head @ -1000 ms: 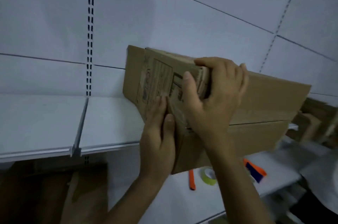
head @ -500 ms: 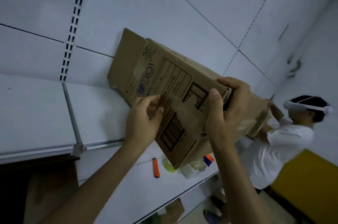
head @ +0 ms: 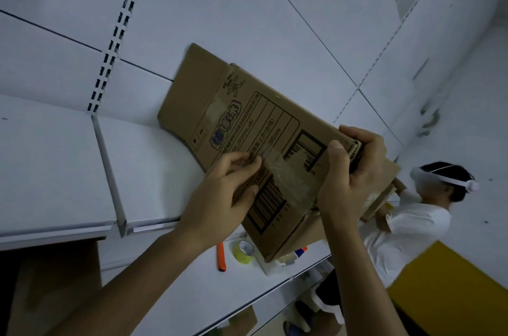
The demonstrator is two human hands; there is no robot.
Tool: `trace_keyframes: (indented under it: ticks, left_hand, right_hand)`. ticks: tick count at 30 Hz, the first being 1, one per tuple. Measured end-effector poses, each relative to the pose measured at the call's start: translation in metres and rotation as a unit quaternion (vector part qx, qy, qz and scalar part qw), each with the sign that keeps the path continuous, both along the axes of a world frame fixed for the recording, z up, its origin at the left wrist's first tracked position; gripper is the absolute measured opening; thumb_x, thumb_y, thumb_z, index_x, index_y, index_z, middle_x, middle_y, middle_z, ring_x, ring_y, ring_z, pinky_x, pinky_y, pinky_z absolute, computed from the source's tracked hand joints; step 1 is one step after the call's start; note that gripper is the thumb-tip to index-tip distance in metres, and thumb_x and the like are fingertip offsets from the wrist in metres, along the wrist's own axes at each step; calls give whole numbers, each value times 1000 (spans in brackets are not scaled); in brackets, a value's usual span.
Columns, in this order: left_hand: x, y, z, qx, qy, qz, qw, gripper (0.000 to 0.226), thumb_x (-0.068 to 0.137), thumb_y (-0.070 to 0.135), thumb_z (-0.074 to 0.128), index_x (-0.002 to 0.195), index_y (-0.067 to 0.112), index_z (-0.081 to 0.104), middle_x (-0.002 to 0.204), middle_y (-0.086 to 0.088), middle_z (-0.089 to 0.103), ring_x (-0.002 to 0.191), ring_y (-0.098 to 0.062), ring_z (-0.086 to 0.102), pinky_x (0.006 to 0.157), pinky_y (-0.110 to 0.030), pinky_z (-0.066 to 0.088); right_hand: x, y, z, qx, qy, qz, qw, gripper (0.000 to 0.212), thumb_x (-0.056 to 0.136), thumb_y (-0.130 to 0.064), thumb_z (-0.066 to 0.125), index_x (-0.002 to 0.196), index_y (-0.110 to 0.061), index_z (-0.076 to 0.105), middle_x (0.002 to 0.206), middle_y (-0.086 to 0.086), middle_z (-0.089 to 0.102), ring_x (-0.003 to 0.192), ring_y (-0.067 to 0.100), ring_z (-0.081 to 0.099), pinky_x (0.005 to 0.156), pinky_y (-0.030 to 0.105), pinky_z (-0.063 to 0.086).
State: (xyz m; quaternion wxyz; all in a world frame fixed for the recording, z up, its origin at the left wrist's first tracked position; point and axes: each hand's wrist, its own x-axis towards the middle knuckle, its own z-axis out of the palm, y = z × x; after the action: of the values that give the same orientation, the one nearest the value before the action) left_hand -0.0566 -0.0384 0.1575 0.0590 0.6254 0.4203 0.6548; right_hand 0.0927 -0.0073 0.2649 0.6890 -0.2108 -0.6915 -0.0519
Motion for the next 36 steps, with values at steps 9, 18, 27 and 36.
trace_keyframes:
  ticks: [9, 18, 27, 36]
  left_hand:
    - [-8, 18, 19, 78, 101, 87, 988, 51, 94, 42, 39, 139, 18, 47, 148, -2, 39, 132, -17, 37, 102, -27, 33]
    - [-15, 29, 38, 134, -54, 58, 988, 16, 84, 20, 68, 96, 10, 74, 94, 0, 68, 86, -8, 64, 78, -26, 54]
    - [-6, 29, 33, 141, -64, 69, 986, 25, 81, 23, 72, 102, 8, 72, 98, -1, 66, 89, -8, 63, 80, -19, 52]
    - [-6, 27, 31, 131, -49, 50, 989, 31, 83, 33, 66, 104, 10, 70, 100, 1, 63, 87, -10, 61, 69, -31, 55]
  right_hand:
    - [-4, 1, 2, -2, -1, 3, 1000, 16, 80, -29, 52, 94, -35, 52, 86, -17, 51, 86, 21, 53, 92, 71, 33]
    - [-5, 3, 1, 8, -3, 6, 1000, 15, 80, -25, 51, 95, -26, 54, 87, -16, 50, 86, 27, 52, 86, 63, 39]
    - [-5, 4, -1, 14, 4, -1, 1000, 15, 80, -24, 52, 94, -30, 53, 85, -7, 50, 84, 29, 51, 78, 57, 42]
    - [-5, 4, 0, 27, 6, -13, 1000, 13, 81, -23, 54, 94, -24, 54, 84, 5, 53, 83, 30, 54, 76, 56, 44]
